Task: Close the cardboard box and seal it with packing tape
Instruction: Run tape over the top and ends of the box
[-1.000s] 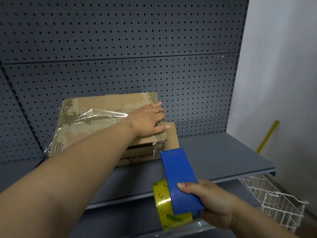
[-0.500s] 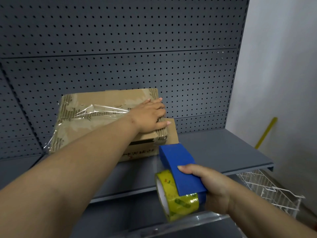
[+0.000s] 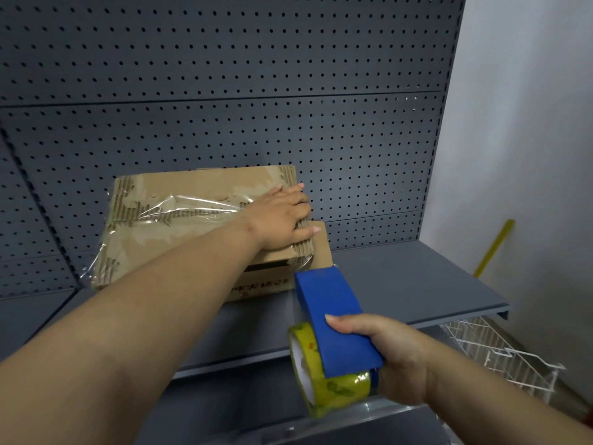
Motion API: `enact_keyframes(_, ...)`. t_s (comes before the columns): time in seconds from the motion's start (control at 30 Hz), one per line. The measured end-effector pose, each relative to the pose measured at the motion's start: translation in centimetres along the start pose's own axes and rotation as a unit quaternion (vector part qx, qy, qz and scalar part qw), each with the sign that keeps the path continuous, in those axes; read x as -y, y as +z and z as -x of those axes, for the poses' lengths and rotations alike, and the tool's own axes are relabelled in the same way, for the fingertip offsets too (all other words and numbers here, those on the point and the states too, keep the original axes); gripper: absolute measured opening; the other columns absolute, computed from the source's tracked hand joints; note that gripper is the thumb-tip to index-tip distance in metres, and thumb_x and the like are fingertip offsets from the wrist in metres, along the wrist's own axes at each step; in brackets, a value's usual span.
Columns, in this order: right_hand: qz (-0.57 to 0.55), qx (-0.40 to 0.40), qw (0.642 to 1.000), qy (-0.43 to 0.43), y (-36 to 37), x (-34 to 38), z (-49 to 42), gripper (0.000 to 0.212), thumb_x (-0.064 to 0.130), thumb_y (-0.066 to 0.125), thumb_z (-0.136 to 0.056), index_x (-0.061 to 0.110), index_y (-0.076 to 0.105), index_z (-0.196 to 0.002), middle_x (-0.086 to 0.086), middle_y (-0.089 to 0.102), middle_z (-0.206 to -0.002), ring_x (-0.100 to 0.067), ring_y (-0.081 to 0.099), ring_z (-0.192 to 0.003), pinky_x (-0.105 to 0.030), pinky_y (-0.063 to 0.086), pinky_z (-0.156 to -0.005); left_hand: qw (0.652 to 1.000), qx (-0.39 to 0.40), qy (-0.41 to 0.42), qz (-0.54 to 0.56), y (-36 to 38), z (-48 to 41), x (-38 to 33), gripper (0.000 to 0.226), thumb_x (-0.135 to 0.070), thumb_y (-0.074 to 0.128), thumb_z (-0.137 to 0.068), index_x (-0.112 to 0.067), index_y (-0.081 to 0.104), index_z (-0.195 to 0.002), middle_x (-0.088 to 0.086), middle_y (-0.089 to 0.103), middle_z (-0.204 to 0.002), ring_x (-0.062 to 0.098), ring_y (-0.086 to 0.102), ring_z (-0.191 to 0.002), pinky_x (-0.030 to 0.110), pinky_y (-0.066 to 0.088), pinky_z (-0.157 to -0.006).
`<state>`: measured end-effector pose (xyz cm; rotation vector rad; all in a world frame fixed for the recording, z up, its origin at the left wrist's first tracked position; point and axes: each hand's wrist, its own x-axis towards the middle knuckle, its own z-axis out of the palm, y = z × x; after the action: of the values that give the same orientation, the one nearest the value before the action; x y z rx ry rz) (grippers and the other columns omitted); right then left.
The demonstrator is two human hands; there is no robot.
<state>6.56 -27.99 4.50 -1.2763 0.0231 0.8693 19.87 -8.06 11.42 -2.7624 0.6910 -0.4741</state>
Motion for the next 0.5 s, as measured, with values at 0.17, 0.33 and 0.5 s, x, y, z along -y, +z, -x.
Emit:
enact_keyframes(0.17,0.019,0.009,1.0,0.0,0.0,-0.6,-0.3,0.041,0.02,0.073,-0.057,0.007,0.069,-0.095,-0.012,0.072,-0.084,-0.024,0.068,-0.065,-0.034,0.057,-0.063,1.0,-0.003,0.002,0.007,0.2,0.0,0.1,0.061,-0.057,0.026,-0.093,-0.013,0.044,-0.132,0.001,0.032,-0.149,0.015,0.002,-0.145,0.037,0.001,-0.117)
enact_keyframes(0.33,0.044,-0.024,0.998,-0.027,-0.1,0.0,-0.3,0.038,0.023,0.073,-0.055,0.009,0.07,-0.09,-0.009,0.072,-0.077,-0.023,0.068,-0.061,-0.031,0.056,-0.059,1.0,-0.005,0.001,0.012,0.3,-0.1,0.2,0.061,-0.057,0.025,-0.093,-0.014,0.045,-0.131,0.001,0.032,-0.149,0.015,0.002,-0.145,0.036,0.001,-0.117)
enact_keyframes(0.5,-0.008,-0.023,0.999,-0.029,0.3,0.7,-0.1,0.037,0.026,0.073,-0.055,0.007,0.07,-0.087,-0.012,0.072,-0.075,-0.025,0.067,-0.057,-0.032,0.055,-0.06,1.0,-0.008,0.005,0.008,0.4,-0.2,0.2,0.06,-0.057,0.026,-0.093,-0.014,0.044,-0.132,0.002,0.033,-0.148,0.015,0.003,-0.145,0.036,0.001,-0.116)
